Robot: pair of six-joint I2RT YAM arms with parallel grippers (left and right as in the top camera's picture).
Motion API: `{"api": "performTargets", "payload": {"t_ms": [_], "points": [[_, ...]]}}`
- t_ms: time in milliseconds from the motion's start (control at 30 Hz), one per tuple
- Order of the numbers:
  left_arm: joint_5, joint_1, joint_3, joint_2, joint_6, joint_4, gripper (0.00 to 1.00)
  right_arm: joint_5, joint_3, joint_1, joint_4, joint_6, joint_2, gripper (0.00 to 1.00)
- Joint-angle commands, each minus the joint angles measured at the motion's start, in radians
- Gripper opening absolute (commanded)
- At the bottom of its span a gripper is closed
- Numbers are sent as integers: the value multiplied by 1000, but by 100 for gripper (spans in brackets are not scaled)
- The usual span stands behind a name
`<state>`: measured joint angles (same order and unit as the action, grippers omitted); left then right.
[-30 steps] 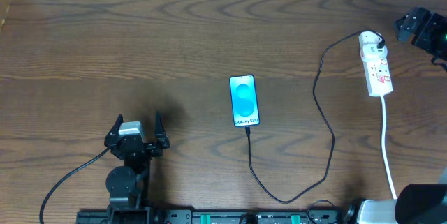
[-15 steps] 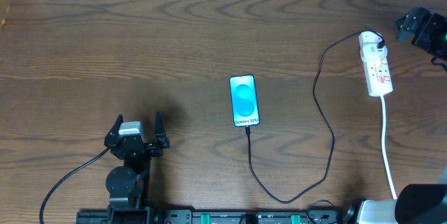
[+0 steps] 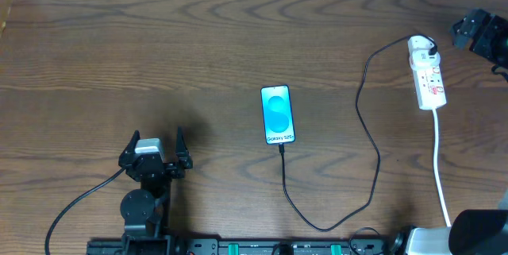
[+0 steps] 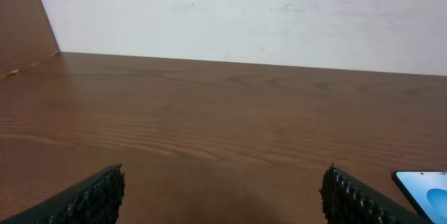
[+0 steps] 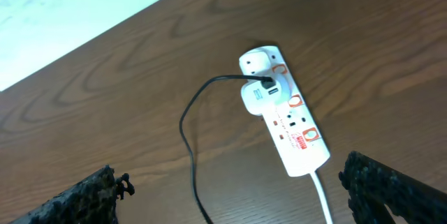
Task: Plug charger to phone and switch on socket
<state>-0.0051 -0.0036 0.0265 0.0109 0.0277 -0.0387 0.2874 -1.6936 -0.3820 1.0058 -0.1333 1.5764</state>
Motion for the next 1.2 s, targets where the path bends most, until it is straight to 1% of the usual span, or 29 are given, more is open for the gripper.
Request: {"api": "performTargets", "payload": {"t_ms": [0,167,300,500,633,733,867,933,1033,1067,1100,1167], "points": [[2,5,-23,-7,17,-35,90,-24,-9,4,-2,0,-5,99],[2,5,-23,-7,17,-35,90,-78,-4,4,-21,-1,-3,99],[2,5,-23,-7,17,-35,90,-98,4,4,-106,0,-19,99],[1,5,-23,-7,17,-35,90,-103,4,6,-210,0,-108,99],[2,5,-23,-7,17,-35,90,-105,11,55,-231,11,-165,99],[1,5,-23,-7,17,-35,90,-105,56,117,-317,71,-216,99],[2,5,-23,-7,17,-35,90,-105,230,200,-547,154,-336,99],[1,5,-23,-7,17,-35,90,-106,391,224,-650,166,-440,99],[1,5,-23,-7,17,-35,90,-106,618,227,-763,166,-580,99],[2,5,-23,-7,17,-35,90,-106,668,227,-787,166,-612,99],[2,5,-23,-7,17,-35,90,-111,787,227,-841,169,-686,99],[1,5,-23,-7,17,-35,90,-124,922,227,-904,169,-773,99]]}}
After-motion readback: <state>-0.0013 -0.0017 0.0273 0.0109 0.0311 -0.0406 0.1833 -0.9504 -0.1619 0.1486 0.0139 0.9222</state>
